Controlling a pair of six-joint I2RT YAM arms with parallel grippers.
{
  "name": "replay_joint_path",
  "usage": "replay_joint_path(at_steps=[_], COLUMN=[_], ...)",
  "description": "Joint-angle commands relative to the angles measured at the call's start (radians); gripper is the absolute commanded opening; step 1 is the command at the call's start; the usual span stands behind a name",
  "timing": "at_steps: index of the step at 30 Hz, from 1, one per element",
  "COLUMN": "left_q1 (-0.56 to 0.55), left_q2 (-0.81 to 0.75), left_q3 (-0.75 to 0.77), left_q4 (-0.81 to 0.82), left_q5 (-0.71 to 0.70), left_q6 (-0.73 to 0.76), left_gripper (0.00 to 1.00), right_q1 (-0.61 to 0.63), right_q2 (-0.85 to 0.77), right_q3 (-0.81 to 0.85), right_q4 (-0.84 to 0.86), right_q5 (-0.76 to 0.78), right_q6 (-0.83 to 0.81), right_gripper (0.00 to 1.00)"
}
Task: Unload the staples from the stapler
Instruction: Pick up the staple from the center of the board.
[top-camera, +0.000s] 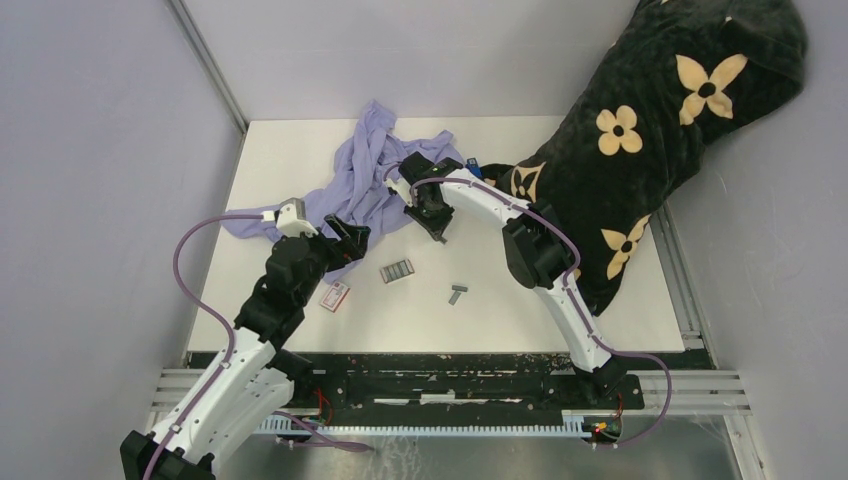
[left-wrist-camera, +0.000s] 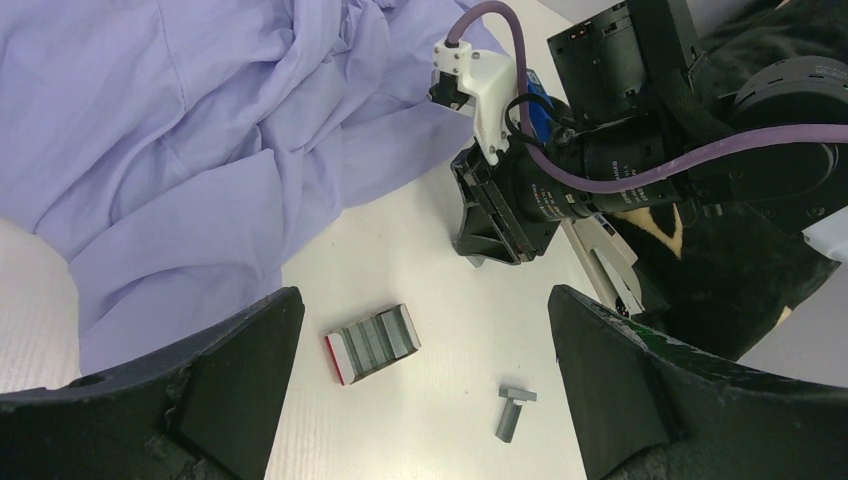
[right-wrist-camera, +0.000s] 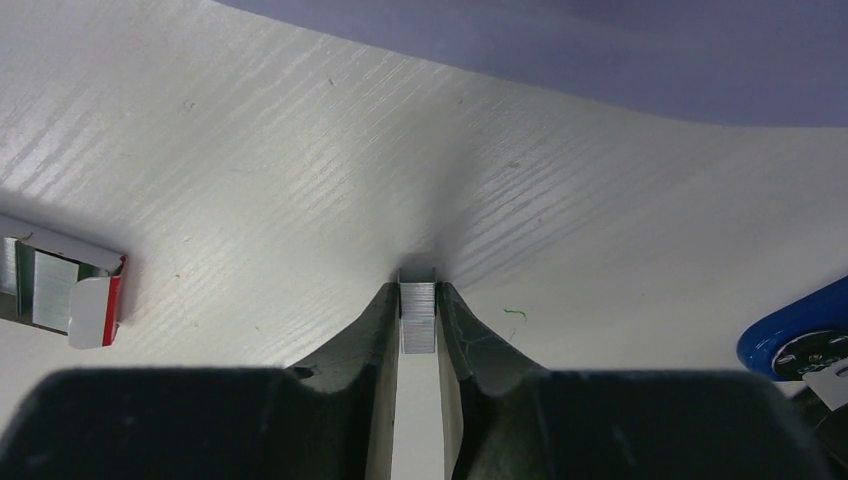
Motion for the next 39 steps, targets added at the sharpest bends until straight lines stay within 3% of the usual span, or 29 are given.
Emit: replay_joint_path(at_steps=[1,15,20,24,39], left_q1=[0.002,0.003,0.003,0.003,0.004], left_q2=[-0.004,-0.008,-0.01,-0.008,0.034], left_q3=[0.004,0.002,0.0,0.002,-0.014], left_q4=[0.027,0.026,0.026,0.031,0.11], left_q5=[-0.014,-0.003,0.0,0.008,0.123], left_q6=[0.024,0.017,0.014,0.012,0.001], left_gripper=[0.99,0.99,0.99,0.99,0.99], right_q1=[0.0,0.001,0.003,0.004,-0.07], right_q2=[-0.005,0.004,0.015,-0.005,-0.389], right_q3=[0.003,-0.001,0.011,-0.007,-0.566], right_q4=[-0.005,-0.035,-0.049,-0.058,0.047], right_q5=[0.004,0.008,-0.004,-0.024,0.012], right_q6=[-0.006,-0.032,-0.043,-0.058,-0.2], right_gripper=[0.22,0.3,0.25,0.14,0.15])
